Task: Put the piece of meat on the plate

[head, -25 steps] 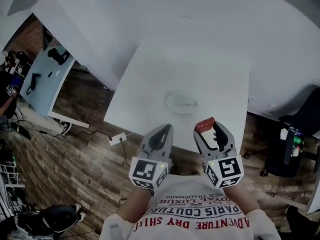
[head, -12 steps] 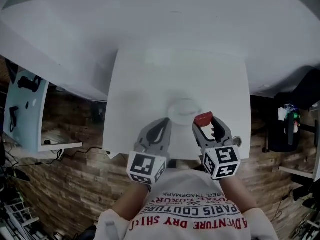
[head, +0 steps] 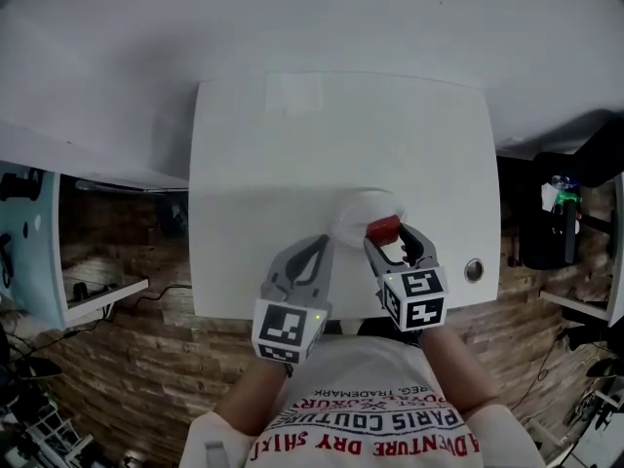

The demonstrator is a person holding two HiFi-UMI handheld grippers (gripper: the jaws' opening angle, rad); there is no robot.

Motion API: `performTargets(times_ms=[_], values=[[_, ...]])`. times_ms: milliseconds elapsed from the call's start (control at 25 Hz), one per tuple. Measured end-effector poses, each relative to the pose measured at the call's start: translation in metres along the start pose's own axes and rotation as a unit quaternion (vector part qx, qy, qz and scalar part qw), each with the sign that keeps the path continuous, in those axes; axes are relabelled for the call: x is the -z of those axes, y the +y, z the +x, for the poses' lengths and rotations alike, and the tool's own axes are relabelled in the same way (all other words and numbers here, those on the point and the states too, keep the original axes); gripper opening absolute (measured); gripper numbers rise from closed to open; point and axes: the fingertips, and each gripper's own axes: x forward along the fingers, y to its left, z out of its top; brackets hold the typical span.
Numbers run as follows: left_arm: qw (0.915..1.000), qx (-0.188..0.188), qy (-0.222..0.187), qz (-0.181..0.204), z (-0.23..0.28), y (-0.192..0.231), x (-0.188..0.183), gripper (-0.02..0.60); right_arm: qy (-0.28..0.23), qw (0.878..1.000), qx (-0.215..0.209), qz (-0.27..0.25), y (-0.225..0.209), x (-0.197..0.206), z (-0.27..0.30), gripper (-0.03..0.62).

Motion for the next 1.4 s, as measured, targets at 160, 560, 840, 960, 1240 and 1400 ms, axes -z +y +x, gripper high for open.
performTargets(times_ms=[160, 560, 840, 960, 1240, 1400], values=[[0.9999, 0.012, 0.009, -0.004, 0.013, 0.006, 0.010, 0.006, 0.031, 0.999, 0.009, -0.005, -0.008, 0.013, 0.026, 0.275], [0.9984, 0.027, 0.033, -0.038, 0.027, 0.015, 0.037, 0.006, 0.104, 0.994, 0.016, 0.000, -0.013, 0.033, 0.063, 0.275], [0.9981, 0.018, 0.036, -0.046, 0.029, 0.030, 0.039, 0.006, 0.124, 0.992, 0.014, 0.003, -0.011, 0.033, 0.076, 0.275], [0.9979, 0.016, 0.040, -0.049, 0.029, 0.034, 0.036, 0.006, 0.126, 0.992, 0.012, 0.008, -0.011, 0.032, 0.078, 0.275], [0.9974, 0.006, 0.034, -0.063, 0.029, 0.047, 0.031, 0.006, 0.119, 0.992, 0.014, 0.028, -0.010, 0.033, 0.080, 0.275], [0.9980, 0.005, 0.027, -0.057, 0.027, 0.049, 0.022, 0.006, 0.100, 0.994, 0.023, 0.042, -0.012, 0.025, 0.076, 0.290]])
